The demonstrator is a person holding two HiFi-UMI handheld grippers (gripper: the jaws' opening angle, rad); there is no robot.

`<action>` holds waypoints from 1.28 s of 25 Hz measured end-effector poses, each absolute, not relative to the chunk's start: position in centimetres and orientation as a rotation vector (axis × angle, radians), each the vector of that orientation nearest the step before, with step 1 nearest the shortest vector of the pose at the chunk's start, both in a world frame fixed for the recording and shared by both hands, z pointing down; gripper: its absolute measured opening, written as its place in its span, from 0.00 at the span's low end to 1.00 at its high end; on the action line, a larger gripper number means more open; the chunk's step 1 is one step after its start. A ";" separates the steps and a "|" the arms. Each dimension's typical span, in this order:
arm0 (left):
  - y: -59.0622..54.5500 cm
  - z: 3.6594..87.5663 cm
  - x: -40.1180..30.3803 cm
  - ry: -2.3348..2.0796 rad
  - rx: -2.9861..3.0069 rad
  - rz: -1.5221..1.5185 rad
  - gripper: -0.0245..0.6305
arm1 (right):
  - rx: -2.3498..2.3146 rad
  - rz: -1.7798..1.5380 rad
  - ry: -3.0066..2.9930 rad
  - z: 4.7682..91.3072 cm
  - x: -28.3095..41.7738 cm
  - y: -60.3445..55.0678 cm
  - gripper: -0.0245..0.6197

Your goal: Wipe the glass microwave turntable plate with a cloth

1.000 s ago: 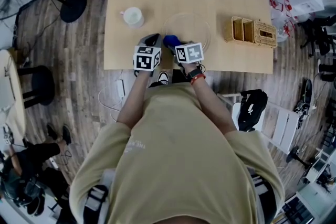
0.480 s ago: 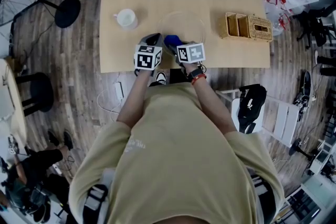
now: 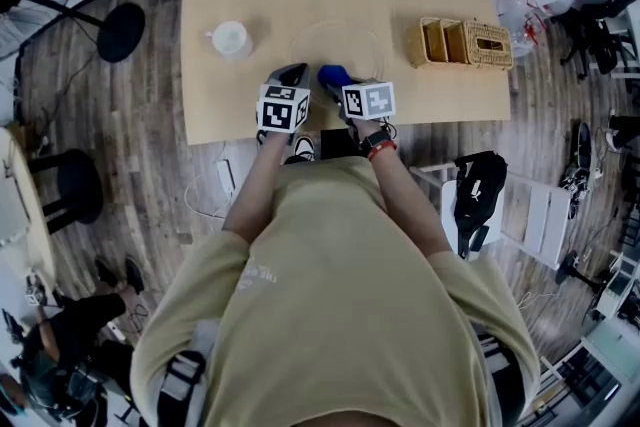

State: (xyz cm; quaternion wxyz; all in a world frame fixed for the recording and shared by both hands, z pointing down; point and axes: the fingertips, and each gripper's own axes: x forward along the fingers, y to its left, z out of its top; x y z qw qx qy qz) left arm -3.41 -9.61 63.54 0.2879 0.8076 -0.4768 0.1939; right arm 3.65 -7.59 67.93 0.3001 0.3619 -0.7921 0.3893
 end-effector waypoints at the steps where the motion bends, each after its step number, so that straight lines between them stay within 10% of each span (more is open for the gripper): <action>1: -9.6 63.6 -3.2 -1.269 2.158 0.519 0.07 | 0.969 1.034 -2.102 67.9 3.9 -7.6 0.27; 32: -9.4 64.4 1.9 -1.108 2.228 0.596 0.07 | 1.263 1.093 -2.023 68.0 13.2 -8.8 0.27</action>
